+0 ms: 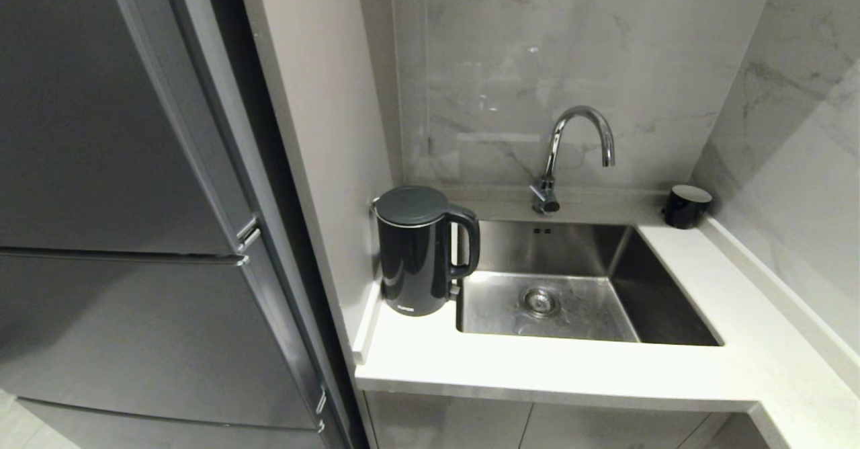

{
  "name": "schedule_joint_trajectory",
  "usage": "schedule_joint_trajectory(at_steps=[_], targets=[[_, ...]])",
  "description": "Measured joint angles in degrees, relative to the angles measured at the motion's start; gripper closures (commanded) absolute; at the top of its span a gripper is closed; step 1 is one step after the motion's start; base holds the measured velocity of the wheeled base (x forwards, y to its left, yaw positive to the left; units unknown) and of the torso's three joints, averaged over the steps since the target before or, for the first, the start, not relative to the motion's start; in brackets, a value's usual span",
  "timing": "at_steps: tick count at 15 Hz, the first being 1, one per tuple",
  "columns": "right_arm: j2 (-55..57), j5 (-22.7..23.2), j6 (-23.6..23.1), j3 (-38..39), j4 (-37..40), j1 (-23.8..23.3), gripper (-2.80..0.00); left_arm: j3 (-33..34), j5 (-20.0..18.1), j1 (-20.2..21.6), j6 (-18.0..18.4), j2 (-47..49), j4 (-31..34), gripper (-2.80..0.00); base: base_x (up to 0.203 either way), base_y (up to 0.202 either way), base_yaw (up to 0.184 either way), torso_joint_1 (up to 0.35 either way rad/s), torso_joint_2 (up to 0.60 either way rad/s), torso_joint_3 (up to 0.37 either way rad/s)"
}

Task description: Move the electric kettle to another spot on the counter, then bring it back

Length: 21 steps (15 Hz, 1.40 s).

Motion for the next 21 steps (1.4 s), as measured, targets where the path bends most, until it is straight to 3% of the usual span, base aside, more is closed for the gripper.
schedule_joint_trajectory(at_steps=[21], targets=[[0.00, 0.02, -0.04, 0.00, 0.00, 0.00, 0.00, 0.00, 0.00, 0.02, 0.00, 0.00, -0.02, 0.00, 0.000, 0.000, 0.000, -0.132, 0.34, 0.206]])
